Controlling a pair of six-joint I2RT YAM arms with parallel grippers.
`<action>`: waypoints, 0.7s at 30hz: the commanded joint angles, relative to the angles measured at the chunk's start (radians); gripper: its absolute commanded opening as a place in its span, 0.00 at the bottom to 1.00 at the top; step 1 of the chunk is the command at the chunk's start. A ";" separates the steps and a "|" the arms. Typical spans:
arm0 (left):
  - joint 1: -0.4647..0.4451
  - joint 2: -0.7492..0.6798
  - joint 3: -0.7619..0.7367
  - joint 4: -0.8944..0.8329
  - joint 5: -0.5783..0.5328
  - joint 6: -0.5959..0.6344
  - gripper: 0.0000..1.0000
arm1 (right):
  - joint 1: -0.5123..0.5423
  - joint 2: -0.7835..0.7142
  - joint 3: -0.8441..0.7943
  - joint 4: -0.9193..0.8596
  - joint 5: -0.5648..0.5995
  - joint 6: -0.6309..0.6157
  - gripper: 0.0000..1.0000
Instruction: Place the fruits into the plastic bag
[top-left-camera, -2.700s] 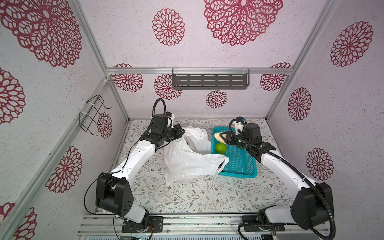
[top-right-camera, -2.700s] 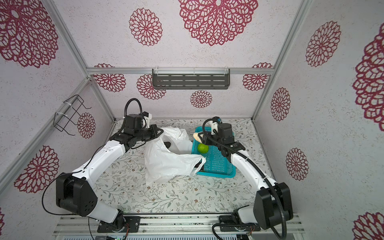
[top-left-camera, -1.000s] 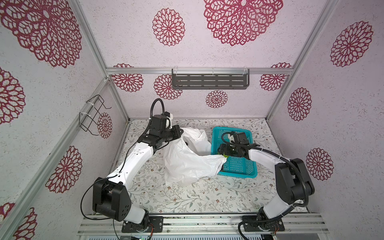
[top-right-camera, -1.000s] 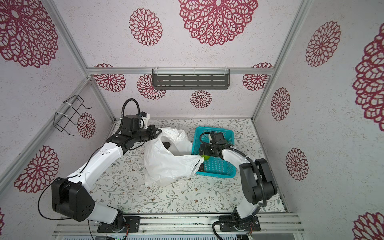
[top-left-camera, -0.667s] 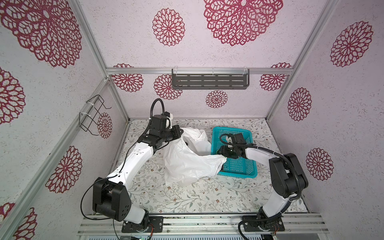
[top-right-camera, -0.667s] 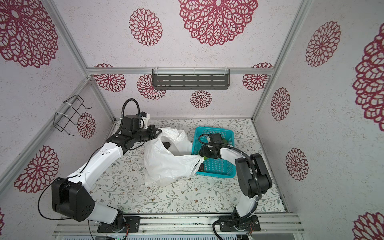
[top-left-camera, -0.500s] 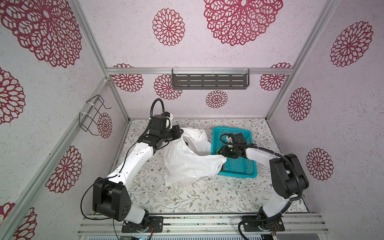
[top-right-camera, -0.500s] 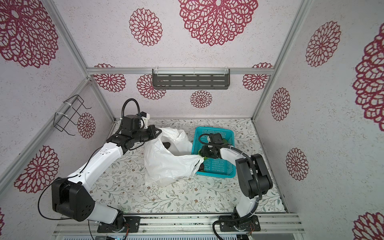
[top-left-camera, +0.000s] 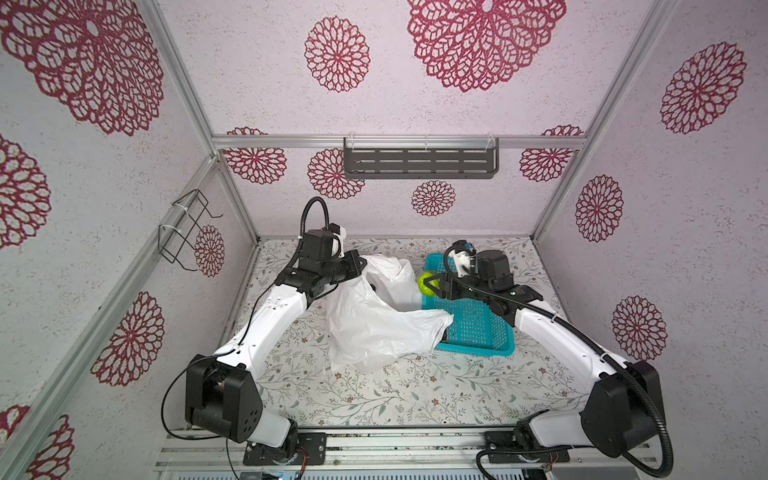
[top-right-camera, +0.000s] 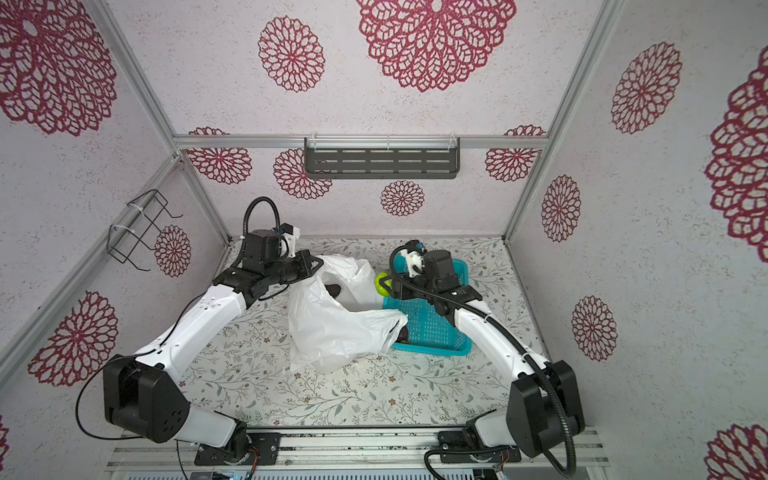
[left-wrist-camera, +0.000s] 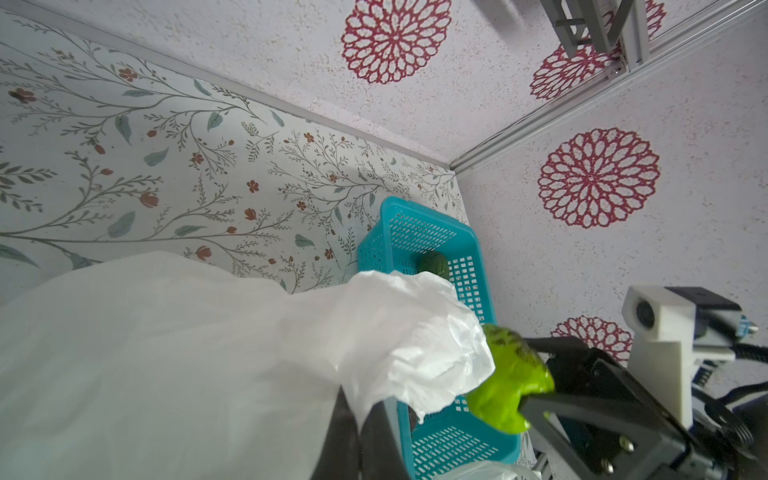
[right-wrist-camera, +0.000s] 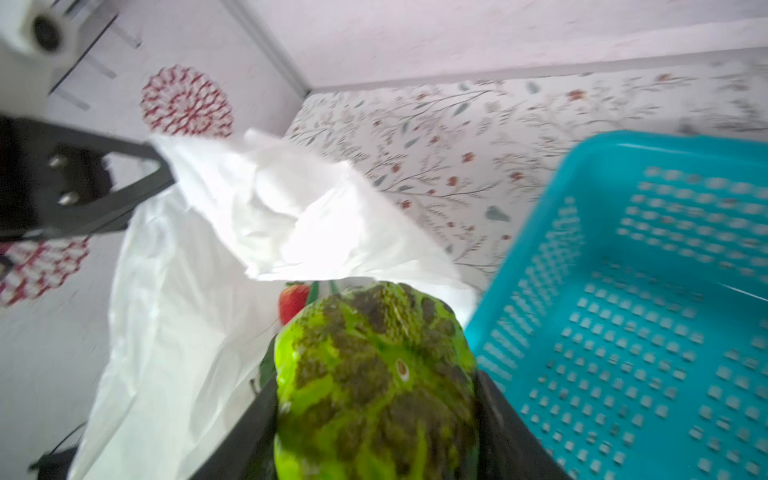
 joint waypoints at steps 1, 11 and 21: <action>-0.002 -0.019 -0.005 0.016 0.000 0.013 0.00 | 0.102 0.069 0.045 -0.067 -0.118 -0.096 0.49; -0.005 -0.050 -0.017 0.003 -0.026 0.018 0.00 | 0.296 0.374 0.334 -0.163 -0.148 -0.177 0.60; -0.005 -0.072 -0.041 0.018 -0.072 0.017 0.00 | 0.195 0.187 0.159 0.028 0.011 -0.081 0.99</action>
